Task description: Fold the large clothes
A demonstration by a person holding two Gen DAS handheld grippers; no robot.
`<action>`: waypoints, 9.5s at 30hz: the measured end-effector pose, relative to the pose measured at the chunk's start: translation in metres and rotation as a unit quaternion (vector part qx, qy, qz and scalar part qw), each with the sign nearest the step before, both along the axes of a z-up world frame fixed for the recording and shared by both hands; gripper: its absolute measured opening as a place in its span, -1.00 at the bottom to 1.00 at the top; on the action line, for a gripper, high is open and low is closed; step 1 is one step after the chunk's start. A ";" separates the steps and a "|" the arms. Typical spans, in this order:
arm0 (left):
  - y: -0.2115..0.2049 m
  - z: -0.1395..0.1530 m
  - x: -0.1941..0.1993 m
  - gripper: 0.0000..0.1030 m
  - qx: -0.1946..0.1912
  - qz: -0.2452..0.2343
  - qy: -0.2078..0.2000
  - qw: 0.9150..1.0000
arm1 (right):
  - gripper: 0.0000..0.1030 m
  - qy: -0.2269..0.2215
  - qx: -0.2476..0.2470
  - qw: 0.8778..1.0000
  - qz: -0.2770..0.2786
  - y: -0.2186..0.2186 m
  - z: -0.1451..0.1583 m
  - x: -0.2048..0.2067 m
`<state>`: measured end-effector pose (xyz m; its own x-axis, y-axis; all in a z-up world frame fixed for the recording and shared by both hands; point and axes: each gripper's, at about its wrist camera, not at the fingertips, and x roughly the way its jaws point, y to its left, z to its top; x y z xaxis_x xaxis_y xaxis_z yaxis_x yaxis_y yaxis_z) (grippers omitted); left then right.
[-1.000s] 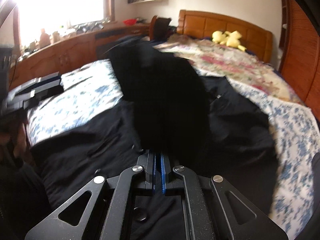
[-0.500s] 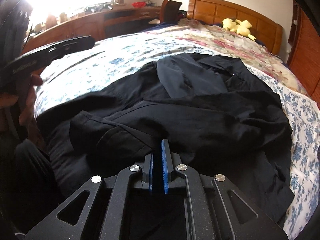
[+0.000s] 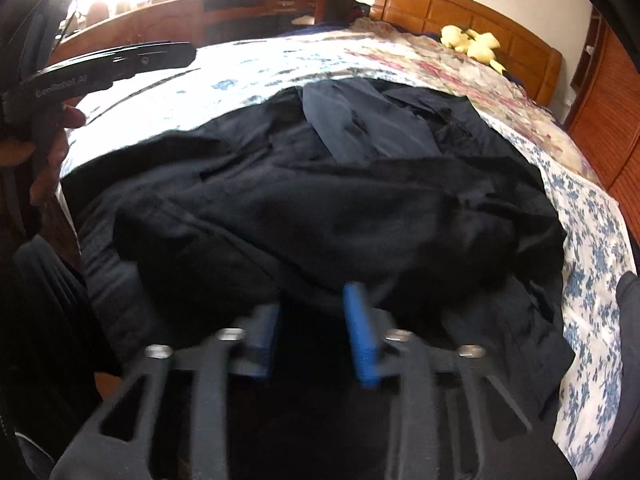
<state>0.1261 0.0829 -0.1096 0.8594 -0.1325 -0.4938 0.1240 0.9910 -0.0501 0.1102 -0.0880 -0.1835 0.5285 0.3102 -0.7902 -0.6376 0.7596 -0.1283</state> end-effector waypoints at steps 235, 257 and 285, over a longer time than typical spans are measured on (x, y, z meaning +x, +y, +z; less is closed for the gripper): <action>0.063 0.051 0.111 -0.94 -0.026 0.065 -0.077 0.995 | -0.96 -0.124 0.082 0.974 -0.169 -0.143 0.060 0.223; 0.041 0.035 0.117 -0.38 -0.017 0.006 -0.035 0.999 | -0.66 -0.118 0.035 0.965 -0.231 -0.128 0.059 0.292; -0.019 0.014 0.102 -0.24 -0.017 -0.082 0.009 0.996 | 0.23 -0.047 0.029 0.983 -0.173 -0.136 0.037 0.158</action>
<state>0.2282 0.0636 -0.0957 0.8153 -0.2876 -0.5026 0.2832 0.9551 -0.0872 0.2679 -0.2239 -0.1467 0.6807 0.1419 -0.7186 -0.3270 0.9367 -0.1248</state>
